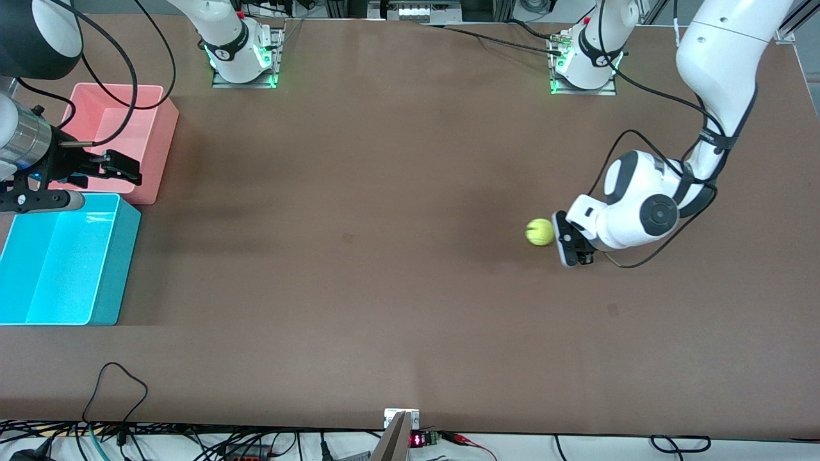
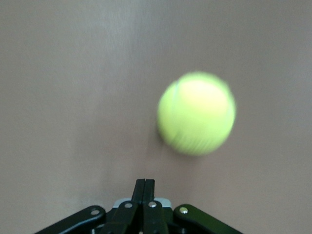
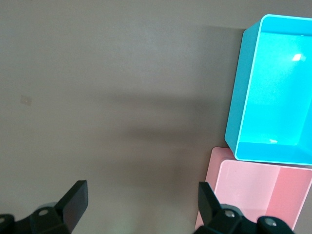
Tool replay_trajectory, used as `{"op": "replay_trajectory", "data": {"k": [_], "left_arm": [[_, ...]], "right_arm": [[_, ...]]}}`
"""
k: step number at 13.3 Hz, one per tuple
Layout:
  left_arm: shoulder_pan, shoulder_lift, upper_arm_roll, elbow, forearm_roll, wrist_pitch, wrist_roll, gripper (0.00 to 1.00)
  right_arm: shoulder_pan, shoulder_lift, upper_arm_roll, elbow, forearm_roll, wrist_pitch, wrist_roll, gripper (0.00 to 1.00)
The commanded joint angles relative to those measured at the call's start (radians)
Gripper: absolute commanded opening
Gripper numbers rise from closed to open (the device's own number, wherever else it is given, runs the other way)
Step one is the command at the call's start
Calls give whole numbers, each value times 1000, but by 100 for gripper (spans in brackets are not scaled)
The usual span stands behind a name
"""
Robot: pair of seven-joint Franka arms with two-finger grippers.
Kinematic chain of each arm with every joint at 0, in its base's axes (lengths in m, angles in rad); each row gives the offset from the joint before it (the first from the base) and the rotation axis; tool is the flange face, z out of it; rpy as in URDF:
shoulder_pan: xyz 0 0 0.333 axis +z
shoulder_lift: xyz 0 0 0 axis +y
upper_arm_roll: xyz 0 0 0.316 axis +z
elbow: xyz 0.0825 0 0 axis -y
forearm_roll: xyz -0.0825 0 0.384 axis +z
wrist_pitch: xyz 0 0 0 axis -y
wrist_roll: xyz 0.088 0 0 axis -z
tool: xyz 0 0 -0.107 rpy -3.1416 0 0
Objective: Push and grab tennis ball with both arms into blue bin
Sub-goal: 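Push the tennis ball with the left gripper toward the right arm, then reach the right gripper toward the rolling ball while the left gripper withdraws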
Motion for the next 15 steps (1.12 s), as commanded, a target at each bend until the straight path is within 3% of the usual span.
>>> {"op": "replay_trajectory", "data": {"k": [1,6,12,15], "left_arm": [[55,-19,21,27,29,-66,54,0],[163,-13,29,180,61,-197,114,0],[146,-12,18,378,67,-408,85,0],[126,-15,10,455,66,-516,37,0]], "right_arm": [[-6,-9,4,-1,-12,-12,7,100],[-4,-7,4,-1,-10,-12,7,100],[-15,7,4,-24,-3,-15,2,100],[20,13,14,-68,-3,-93,-50,100]]}}
